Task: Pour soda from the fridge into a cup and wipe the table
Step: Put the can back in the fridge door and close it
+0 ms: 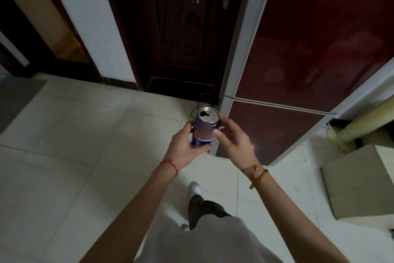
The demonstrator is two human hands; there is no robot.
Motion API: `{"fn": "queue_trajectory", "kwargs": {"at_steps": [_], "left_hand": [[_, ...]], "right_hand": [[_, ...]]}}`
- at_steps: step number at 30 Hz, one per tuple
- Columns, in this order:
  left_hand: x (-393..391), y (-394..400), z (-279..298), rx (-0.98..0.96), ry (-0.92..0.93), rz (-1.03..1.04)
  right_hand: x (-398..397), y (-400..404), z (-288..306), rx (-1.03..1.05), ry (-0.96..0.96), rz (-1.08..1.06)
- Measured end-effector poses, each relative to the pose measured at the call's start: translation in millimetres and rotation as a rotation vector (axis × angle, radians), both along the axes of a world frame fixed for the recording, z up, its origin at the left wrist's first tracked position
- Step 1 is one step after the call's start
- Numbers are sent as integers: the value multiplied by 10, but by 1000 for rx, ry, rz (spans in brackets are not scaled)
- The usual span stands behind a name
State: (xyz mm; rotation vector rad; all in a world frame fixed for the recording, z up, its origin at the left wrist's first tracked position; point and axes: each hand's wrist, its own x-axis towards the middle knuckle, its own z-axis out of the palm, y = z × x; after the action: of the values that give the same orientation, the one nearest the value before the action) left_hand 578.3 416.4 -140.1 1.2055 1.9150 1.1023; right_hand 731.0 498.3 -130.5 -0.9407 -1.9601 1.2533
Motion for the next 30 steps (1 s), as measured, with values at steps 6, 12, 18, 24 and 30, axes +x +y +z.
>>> {"fn": "queue_trajectory", "kwargs": {"at_steps": [6, 12, 18, 24, 30], "left_hand": [[-390, 478, 56, 31, 64, 23], [-699, 1037, 74, 107, 55, 42], [-897, 1520, 158, 164, 58, 75], [-998, 1871, 215, 160, 32, 77], [-1090, 2137, 216, 155, 31, 55]], "right_hand": [[-345, 480, 80, 31, -15, 33], [-501, 1101, 198, 186, -127, 66], [-626, 2079, 517, 796, -354, -84], [-850, 2802, 918, 1117, -648, -141], [-1101, 3111, 1050, 1311, -907, -197]]}}
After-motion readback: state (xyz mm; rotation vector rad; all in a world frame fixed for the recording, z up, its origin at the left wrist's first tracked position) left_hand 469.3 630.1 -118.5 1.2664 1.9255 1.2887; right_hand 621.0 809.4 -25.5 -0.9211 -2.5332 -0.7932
